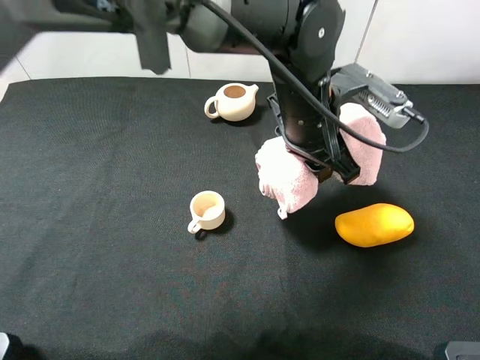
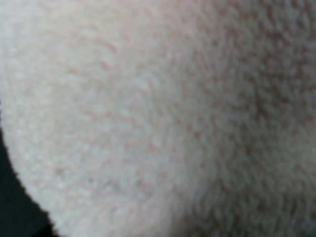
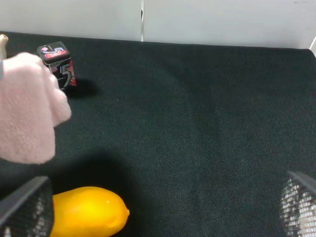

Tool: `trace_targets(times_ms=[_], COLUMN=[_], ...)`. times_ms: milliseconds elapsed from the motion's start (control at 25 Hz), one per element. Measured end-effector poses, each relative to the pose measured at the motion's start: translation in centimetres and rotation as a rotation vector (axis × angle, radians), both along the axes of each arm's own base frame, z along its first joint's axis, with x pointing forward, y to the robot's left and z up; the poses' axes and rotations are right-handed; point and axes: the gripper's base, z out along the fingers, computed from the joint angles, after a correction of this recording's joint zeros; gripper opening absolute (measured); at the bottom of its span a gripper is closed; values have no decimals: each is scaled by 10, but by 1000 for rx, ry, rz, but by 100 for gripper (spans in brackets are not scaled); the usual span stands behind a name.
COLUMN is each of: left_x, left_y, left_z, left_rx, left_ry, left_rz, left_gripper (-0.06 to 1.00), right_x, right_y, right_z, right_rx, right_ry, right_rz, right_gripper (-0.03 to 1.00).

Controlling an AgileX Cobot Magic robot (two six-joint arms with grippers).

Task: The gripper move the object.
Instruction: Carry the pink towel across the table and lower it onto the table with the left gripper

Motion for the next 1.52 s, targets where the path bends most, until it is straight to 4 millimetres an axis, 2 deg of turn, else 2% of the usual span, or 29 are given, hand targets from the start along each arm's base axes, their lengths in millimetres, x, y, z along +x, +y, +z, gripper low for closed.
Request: trace_targets(times_ms=[400,920,1520], left_x=[4,6,7], left_y=[-8,-14,-15], left_z=[-42,-67,-68], left_rx=[28,18,9], left_ry=[44,66,60], left_rz=[12,27,28], left_gripper=[53,53,53], right_x=[0,0,0], right_y=[0,0,0], right_z=[0,0,0], right_rx=[0,1,1], right_ry=[0,0,0], right_rz=[0,0,0], right_gripper=[69,69,69])
